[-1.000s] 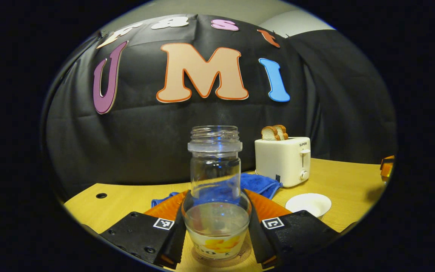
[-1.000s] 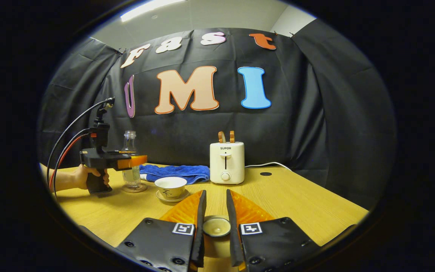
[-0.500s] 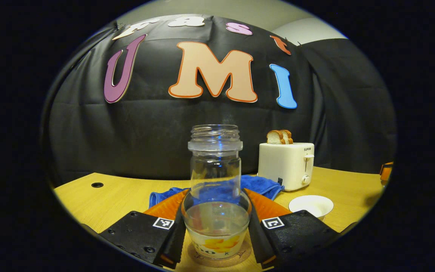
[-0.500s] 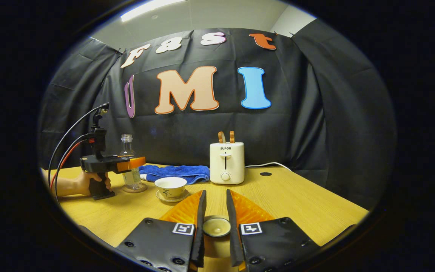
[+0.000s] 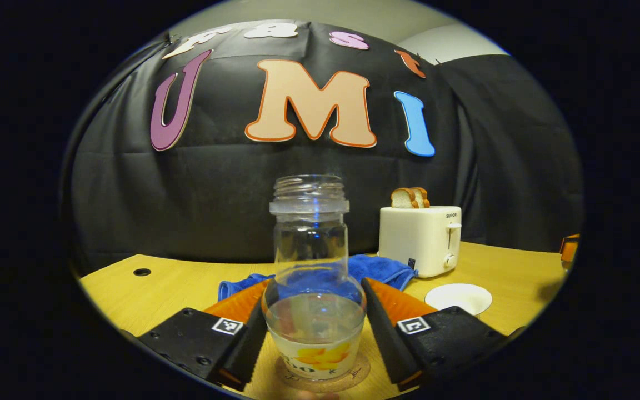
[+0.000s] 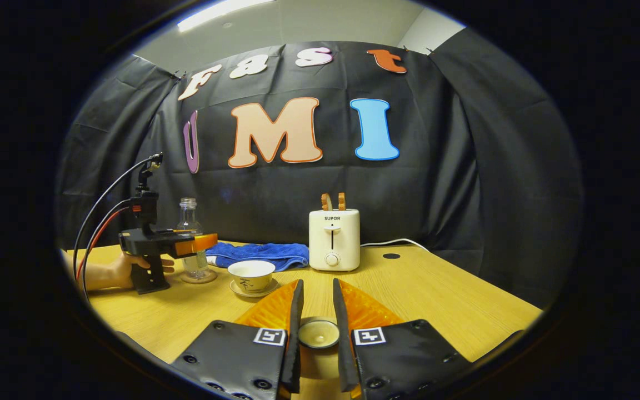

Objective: Open the teacup lid with one hand, grasp the water bottle and pour water into the teacup with the other hand; after pouring, place the water bottle on the coaster and then close the teacup lid.

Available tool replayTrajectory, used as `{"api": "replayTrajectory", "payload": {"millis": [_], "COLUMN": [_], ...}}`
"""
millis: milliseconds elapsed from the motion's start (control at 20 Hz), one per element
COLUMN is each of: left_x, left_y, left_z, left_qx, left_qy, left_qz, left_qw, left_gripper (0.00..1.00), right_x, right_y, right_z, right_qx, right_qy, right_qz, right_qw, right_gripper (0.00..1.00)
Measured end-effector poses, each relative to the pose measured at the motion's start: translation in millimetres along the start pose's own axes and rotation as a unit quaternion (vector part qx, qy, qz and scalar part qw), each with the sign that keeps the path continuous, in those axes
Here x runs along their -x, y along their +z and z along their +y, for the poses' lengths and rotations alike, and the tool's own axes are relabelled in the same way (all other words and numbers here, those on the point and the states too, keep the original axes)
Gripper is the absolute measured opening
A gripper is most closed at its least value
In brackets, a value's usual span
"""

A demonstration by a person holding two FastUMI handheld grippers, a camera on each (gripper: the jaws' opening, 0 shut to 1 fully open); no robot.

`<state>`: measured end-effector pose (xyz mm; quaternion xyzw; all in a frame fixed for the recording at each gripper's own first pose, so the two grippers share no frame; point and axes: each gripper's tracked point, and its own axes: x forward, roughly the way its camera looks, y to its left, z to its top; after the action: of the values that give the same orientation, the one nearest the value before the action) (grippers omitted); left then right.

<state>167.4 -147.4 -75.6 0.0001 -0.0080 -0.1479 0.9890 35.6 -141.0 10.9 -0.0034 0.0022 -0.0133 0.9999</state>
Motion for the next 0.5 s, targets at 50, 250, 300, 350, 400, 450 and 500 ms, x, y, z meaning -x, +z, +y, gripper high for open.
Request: {"api": "replayTrajectory", "payload": {"millis": [50, 250, 300, 350, 400, 450, 500], "left_x": [0.6, 0.7, 2.0, 3.3, 3.3, 4.3, 4.8], "left_y": [0.7, -0.3, -0.4, -0.5, -1.6, -1.6, -2.2], "left_z": [0.5, 3.3, 4.6, 5.2, 4.3, 4.6, 4.5], "left_qx": [0.000, 0.000, 0.000, 0.001, 0.002, 0.003, 0.004], "left_qy": [0.003, 0.011, 0.014, 0.016, 0.015, 0.016, 0.017], "left_qz": [0.001, 0.000, 0.001, 0.001, 0.004, 0.004, 0.006], "left_qw": [1.000, 1.000, 1.000, 1.000, 1.000, 1.000, 1.000], "left_gripper": [0.98, 0.96, 0.96, 0.96, 0.96, 0.97, 0.96], "right_x": [0.1, 0.7, 0.8, 0.9, 1.1, 0.5, 0.8], "right_y": [-0.4, -0.3, 0.0, -0.3, 0.0, 0.1, 0.2], "right_z": [-0.5, 0.0, 0.2, -0.1, 0.0, 0.1, 0.6], "right_qx": [0.000, 0.000, 0.000, 0.000, 0.000, 0.000, 0.000], "right_qy": [0.000, 0.000, 0.000, 0.000, 0.000, 0.001, 0.001], "right_qz": [0.000, 0.000, 0.000, 0.000, 0.000, 0.000, 0.000], "right_qw": [1.000, 1.000, 1.000, 1.000, 1.000, 1.000, 1.000], "right_gripper": [0.29, 0.29, 0.30, 0.29, 0.29, 0.29, 0.29]}}
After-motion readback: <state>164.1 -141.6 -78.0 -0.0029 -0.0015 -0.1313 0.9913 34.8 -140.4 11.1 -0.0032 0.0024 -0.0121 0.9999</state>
